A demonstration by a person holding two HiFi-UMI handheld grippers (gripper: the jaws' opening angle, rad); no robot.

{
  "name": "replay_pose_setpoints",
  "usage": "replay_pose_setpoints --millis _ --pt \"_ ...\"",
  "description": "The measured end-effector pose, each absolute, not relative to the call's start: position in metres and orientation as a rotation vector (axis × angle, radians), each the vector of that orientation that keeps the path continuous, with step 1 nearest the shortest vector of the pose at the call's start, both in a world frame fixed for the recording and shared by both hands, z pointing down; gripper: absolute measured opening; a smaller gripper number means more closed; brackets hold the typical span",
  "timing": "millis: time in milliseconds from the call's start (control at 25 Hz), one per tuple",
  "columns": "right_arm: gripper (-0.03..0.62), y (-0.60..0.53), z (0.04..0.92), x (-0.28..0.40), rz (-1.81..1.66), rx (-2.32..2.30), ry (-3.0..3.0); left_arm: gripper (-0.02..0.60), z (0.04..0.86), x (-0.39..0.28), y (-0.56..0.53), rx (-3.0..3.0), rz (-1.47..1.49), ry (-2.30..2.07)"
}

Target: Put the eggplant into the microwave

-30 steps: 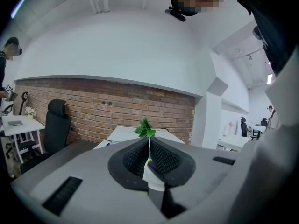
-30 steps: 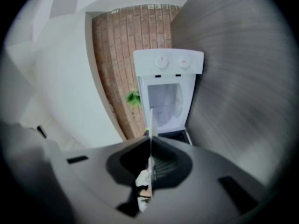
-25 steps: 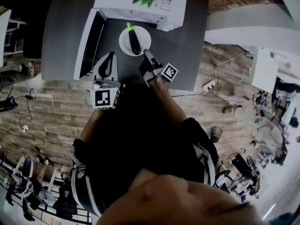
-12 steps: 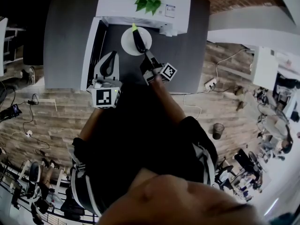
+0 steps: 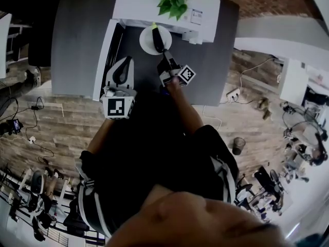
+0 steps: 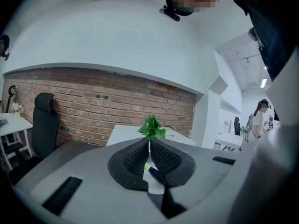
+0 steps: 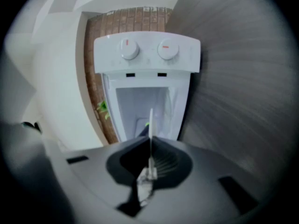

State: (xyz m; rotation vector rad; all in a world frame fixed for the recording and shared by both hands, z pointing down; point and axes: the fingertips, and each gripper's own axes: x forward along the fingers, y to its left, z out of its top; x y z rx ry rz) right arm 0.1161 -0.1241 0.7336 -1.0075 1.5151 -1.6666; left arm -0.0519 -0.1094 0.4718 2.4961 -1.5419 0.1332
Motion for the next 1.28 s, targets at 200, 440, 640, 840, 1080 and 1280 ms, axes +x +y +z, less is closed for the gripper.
replay_pose_setpoints --millis 200,440,640,840,1080,1280 --pt "0.036 -0.145 0.750 0.116 -1.640 -1.012 1.526 0.046 0.475 -0.055 -0.113 2.470 0.149 -1.546" --pt "0.036 -0.167 0.772 0.123 -1.633 -1.050 1.480 0.046 0.476 -0.054 -0.119 2.471 0.145 -1.555" --pt "0.037 -0.183 0.779 0.122 -1.631 -1.039 1.438 0.046 0.478 -0.056 -0.124 2.460 0.146 -1.563" --pt "0.036 -0.195 0.786 0.120 -1.642 -1.052 1.410 0.046 0.480 -0.055 -0.128 2.448 0.147 -1.562" --pt "0.035 -0.207 0.790 0.120 -1.643 -1.063 1.393 0.046 0.482 -0.056 -0.132 2.425 0.149 -1.560" --pt "0.035 -0.218 0.792 0.120 -1.640 -1.073 1.393 0.046 0.483 -0.058 -0.138 2.424 0.137 -1.551"
